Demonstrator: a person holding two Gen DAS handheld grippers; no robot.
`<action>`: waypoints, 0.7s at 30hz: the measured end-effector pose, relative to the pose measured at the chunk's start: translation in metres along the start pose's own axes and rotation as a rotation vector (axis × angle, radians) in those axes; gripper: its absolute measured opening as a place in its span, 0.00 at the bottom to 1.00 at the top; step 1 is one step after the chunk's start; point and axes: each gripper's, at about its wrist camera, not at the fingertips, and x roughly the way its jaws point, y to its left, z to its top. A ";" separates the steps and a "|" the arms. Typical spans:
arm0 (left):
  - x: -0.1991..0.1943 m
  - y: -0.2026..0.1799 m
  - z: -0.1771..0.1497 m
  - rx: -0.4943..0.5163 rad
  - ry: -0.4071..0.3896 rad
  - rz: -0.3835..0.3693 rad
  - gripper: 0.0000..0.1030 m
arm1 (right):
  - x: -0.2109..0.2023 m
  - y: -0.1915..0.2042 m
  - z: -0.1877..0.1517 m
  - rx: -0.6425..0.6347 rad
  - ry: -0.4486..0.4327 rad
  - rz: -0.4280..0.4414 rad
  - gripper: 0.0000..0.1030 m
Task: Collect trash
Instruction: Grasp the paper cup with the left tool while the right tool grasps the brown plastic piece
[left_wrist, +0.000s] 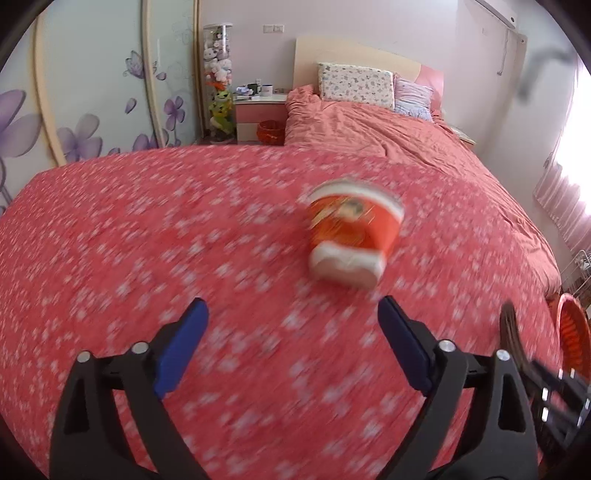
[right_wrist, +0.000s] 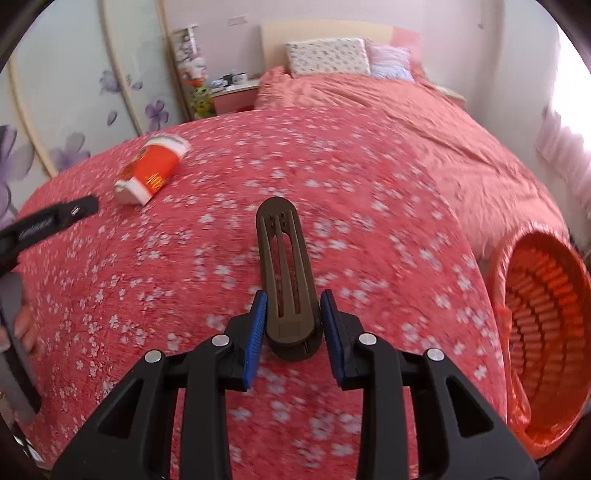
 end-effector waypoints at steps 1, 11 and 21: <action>0.007 -0.008 0.008 0.000 0.007 0.002 0.92 | 0.000 -0.004 -0.001 0.015 0.003 0.009 0.30; 0.071 -0.045 0.048 0.010 0.088 0.071 0.95 | 0.007 -0.011 0.006 0.059 0.024 0.081 0.30; 0.092 -0.057 0.051 0.104 0.101 0.072 0.75 | 0.016 -0.004 0.015 0.046 0.030 0.088 0.43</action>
